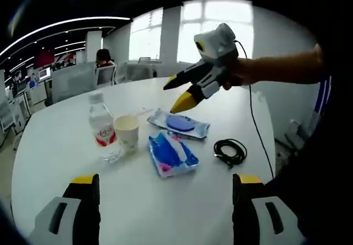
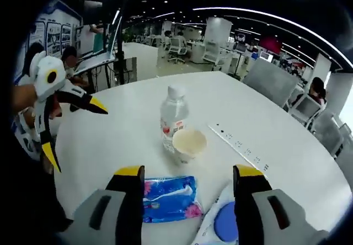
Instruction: Arrange the tabletop items into an orderly group along one side of the table until the central work area is clear of visible clutter.
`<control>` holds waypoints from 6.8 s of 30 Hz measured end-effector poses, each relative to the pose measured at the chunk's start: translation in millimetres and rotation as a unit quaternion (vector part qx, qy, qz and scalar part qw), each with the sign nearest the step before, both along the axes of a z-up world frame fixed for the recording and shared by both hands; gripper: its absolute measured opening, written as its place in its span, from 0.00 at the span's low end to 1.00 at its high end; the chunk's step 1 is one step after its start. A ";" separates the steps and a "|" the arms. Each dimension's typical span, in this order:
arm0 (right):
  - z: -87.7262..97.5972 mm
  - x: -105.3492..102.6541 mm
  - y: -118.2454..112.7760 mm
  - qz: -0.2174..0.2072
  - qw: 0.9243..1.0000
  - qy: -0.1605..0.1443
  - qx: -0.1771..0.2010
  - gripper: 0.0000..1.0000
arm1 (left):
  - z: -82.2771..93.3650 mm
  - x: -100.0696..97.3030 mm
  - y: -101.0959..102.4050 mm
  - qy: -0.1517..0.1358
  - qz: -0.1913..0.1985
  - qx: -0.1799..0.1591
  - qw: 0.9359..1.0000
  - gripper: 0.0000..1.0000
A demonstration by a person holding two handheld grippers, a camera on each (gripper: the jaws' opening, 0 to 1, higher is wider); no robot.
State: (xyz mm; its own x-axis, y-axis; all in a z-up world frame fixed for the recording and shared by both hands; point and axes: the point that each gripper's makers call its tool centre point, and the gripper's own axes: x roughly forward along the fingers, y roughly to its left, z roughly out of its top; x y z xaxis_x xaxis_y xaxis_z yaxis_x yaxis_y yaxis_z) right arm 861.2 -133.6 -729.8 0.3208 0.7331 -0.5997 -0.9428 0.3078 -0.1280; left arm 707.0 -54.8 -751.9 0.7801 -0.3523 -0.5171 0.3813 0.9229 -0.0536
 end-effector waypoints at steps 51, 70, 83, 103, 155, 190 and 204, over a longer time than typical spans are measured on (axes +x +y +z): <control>-34.2 -16.3 -144.7 -0.242 0.957 0.084 0.138 0.72 | -1.5 87.3 -62.2 0.043 0.002 0.015 0.999 0.81; -37.4 2.7 -85.5 -0.018 0.998 0.023 0.063 0.51 | -44.2 35.7 -57.7 0.084 0.173 -0.047 0.980 0.73; -68.7 18.7 -39.6 0.115 0.993 -0.018 0.001 0.36 | -63.2 32.5 -72.9 0.081 0.275 -0.094 0.953 0.56; -112.8 23.8 -9.0 0.134 0.990 0.015 -0.030 0.13 | -96.7 53.9 -86.5 0.130 0.287 -0.133 0.940 0.40; -77.5 -19.0 -71.0 -0.014 1.000 0.007 0.021 0.00 | -81.5 46.7 -55.8 0.138 0.206 -0.116 0.962 0.00; -95.5 -100.7 -119.8 -0.163 0.975 0.145 0.037 0.00 | -102.3 36.7 -79.9 0.179 0.048 -0.040 0.982 0.00; -92.5 -99.0 -133.7 -0.186 0.970 0.151 0.045 0.11 | -96.5 41.9 -77.3 0.151 0.037 -0.015 0.988 0.09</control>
State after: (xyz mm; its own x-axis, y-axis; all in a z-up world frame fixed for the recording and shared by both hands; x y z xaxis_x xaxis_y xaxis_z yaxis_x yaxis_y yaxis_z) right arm 762.2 -267.2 -822.3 0.3937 0.6535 -0.6465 -0.7543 0.6316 0.1792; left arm 748.9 -132.1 -848.4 0.6156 -0.3177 -0.7212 0.2745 0.9443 -0.1816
